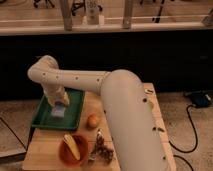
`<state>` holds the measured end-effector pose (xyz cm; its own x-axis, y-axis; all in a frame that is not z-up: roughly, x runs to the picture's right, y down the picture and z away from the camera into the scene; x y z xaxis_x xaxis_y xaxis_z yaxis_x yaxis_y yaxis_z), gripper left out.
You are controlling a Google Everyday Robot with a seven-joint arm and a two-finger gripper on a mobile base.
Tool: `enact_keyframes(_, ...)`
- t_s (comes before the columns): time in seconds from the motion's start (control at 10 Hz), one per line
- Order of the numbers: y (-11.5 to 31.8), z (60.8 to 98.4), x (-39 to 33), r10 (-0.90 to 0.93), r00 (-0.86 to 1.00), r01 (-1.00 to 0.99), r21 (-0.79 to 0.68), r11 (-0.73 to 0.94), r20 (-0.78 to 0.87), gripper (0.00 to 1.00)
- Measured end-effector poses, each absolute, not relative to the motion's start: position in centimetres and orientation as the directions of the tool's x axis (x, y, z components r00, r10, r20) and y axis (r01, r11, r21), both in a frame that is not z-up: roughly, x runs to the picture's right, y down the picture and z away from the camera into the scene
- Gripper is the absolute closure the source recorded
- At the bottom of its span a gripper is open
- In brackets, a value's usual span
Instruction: Place sponge in tray
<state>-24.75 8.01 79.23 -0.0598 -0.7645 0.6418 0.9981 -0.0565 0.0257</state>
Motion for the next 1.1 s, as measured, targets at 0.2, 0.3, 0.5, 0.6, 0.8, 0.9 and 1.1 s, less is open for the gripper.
enact_keyframes(0.2,7.2,79.0,-25.0,-0.764,-0.057,0.998,0.018,-0.06,0.642,0.2)
enact_keyframes(0.3,6.7,78.9,-25.0,-0.764,-0.053,0.998,0.013,-0.058,0.643,0.2)
enact_keyframes(0.5,5.8,78.9,-25.1,-0.761,-0.042,0.999,0.001,-0.054,0.647,0.2)
enact_keyframes(0.6,5.5,78.9,-25.2,-0.76,-0.038,0.999,-0.004,-0.054,0.648,0.2)
enact_keyframes(0.8,5.6,78.9,-25.2,-0.759,-0.039,0.998,-0.007,-0.058,0.65,0.2)
enact_keyframes(0.9,5.6,78.9,-25.0,-0.758,-0.037,0.998,-0.009,-0.057,0.651,0.2)
enact_keyframes(1.1,5.6,78.9,-25.2,-0.76,-0.039,0.998,-0.005,-0.056,0.649,0.2)
